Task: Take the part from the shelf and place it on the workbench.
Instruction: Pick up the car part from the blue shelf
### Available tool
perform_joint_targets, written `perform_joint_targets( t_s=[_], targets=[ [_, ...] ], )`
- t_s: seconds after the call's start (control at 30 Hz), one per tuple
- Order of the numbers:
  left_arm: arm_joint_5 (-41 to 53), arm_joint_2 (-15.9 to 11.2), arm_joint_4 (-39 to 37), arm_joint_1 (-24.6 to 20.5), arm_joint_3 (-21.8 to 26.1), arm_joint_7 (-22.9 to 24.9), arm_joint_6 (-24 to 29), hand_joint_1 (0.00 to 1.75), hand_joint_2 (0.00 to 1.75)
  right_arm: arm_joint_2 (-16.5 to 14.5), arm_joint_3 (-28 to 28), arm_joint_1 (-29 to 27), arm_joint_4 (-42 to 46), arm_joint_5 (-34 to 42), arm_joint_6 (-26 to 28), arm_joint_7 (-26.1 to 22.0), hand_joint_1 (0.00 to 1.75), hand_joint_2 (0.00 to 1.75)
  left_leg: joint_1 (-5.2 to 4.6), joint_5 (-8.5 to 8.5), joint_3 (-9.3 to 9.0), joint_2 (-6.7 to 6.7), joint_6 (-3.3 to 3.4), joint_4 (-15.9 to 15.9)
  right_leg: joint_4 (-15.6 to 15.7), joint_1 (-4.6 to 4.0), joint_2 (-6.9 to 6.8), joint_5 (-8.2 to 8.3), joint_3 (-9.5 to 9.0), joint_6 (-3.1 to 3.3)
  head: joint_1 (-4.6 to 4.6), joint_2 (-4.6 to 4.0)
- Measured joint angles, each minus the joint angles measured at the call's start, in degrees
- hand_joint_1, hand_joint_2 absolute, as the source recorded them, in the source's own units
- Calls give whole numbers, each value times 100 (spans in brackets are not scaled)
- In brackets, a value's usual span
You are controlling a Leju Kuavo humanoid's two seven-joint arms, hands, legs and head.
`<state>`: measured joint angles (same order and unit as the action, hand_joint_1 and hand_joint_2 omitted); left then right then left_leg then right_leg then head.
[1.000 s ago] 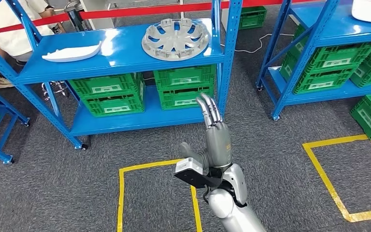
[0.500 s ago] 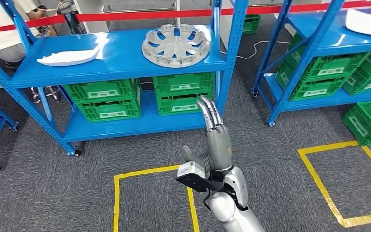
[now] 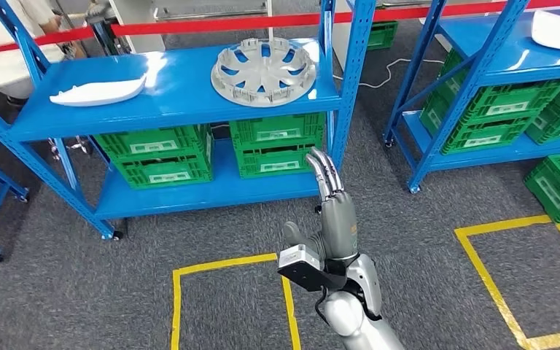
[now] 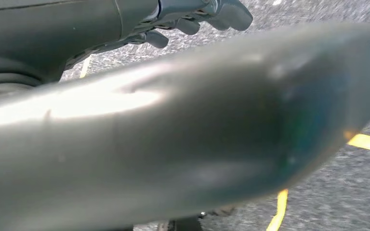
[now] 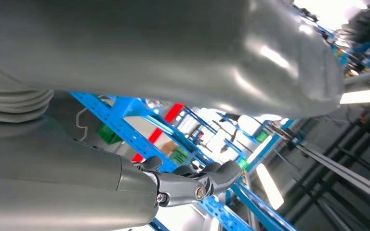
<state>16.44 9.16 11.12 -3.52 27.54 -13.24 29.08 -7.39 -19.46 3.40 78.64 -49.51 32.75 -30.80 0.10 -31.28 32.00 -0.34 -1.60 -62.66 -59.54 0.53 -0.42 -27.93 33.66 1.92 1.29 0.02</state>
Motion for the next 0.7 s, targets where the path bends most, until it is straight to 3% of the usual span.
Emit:
perform_joint_targets(
  t_s=[0.1,0.13,0.17,0.2,0.27,0.33,0.37,0.43,0.5,0.57,0.6,0.63,0.67,0.7],
  targets=[
    [2,-2,-1,-4,1,1,0,0,0,0,1,-22,12,-32,-5,-29,0,0,35,-350,606,8,-77,-956,17,12,-87,-72,-75,43,-37,0],
    [2,-2,-2,9,2,1,1,0,0,0,1,-37,14,-36,-6,-35,0,0,43,-373,759,10,-95,-1137,17,12,-115,-100,-101,45,-37,0],
    [3,-2,-3,22,3,2,1,0,0,0,1,-49,19,-39,-7,-40,0,0,49,-276,809,16,-107,-1112,17,14,-144,-129,-136,39,-38,0],
    [6,-3,-3,30,4,2,2,0,0,0,1,-56,30,-47,-9,-47,0,0,54,-75,752,38,-111,-878,17,18,-177,-161,-181,27,-38,0],
    [17,1,-3,28,4,2,1,0,0,0,2,-63,60,-73,-13,-56,0,0,29,358,497,246,-92,-134,18,16,-258,-231,-276,-22,-46,0],
    [35,12,-2,3,4,0,-2,0,0,0,7,-82,93,-111,-18,-60,0,0,-22,489,359,449,9,280,35,-12,-349,-287,-326,-91,-59,0],
    [44,17,-2,-5,4,-3,-6,0,0,0,10,-95,109,-126,-21,-59,0,0,-46,457,360,456,67,294,51,-27,-401,-304,-345,-126,-65,0],
    [55,18,-1,-2,5,-11,-35,0,0,0,15,-115,144,-151,-25,-60,0,0,-38,501,332,317,168,313,64,-32,-459,-351,-390,-201,-60,0],
    [62,16,-1,-2,6,-24,-74,0,0,1,22,-127,180,-177,-26,-68,0,0,-14,507,299,177,239,339,-182,-11,-277,-501,-305,-262,-50,0],
    [69,15,0,-13,7,-32,-100,0,0,2,37,-162,198,-198,-26,-78,0,0,-6,490,280,39,291,345,-877,1,-48,-795,72,-291,-37,0],
    [71,15,-1,-15,7,-33,-109,0,0,4,44,-187,199,-201,-27,-78,0,0,-12,479,271,-37,307,344,-1272,0,-8,-915,318,-294,-34,0],
    [72,15,-1,-12,7,-33,-115,0,0,5,52,-210,199,-203,-27,-78,0,0,-20,466,257,-118,319,344,-1540,-5,9,-939,517,-288,-34,0],
    [72,15,-1,-6,7,-33,-119,0,0,7,59,-225,199,-204,-27,-78,0,0,-30,452,236,-200,324,343,-1605,-11,20,-848,625,-272,-34,0],
    [72,14,-1,-1,8,-33,-122,0,0,8,63,-231,199,-206,-27,-78,0,0,-39,437,208,-280,323,342,-1435,-18,41,-644,617,-246,-35,0]
  ],
)
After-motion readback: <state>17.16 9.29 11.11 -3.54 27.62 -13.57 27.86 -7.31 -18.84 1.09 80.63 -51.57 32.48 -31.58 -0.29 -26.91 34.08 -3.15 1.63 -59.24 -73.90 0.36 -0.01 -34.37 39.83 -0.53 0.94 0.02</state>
